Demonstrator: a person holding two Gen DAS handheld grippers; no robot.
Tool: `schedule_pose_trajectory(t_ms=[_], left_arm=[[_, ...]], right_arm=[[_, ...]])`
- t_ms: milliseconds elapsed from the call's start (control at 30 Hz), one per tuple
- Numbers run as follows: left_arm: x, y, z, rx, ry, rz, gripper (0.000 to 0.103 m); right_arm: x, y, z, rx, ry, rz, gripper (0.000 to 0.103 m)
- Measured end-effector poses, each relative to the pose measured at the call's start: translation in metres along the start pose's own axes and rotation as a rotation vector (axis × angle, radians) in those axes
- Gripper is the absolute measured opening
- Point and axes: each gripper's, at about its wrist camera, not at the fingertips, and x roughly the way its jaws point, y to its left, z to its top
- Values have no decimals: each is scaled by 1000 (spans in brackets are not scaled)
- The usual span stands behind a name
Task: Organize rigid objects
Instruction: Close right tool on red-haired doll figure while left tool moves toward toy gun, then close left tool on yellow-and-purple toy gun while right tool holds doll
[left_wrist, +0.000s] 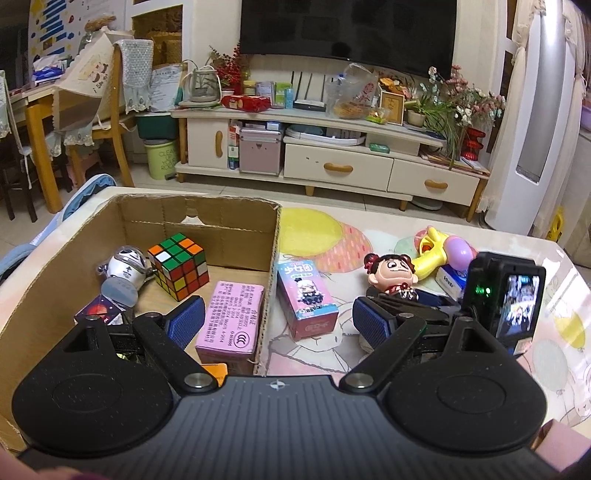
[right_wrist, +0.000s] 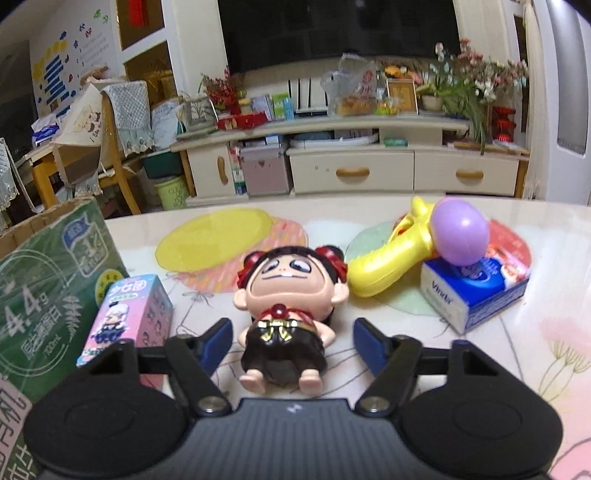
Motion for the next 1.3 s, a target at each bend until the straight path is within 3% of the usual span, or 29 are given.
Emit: schedule_pose_trajectory(t_ms=[67,433,700,1000,1200,1300], left_arm=[[1,-1,0,6,3,-1,103],[3,-17,-3,47,-3,-22,103],[17,-43,-11,121,11,-55,103],[35,-76,-18,171,-3,-123,103],[54,-108,-22,215,-18,-201,103],[66,-126,-20,242,-37,-234,103]], right_arm=[[0,1,0,-16,5,2,51],[-37,-23,-21,-44,4,-24,51],[-78,-68,-42,-110,-1,-115,51],[-101,-136,-48,-20,-14,-213,51],[-98,-154,-43,43,-10,-222,52],[-97,-155,-42,53,-13,-203,61]])
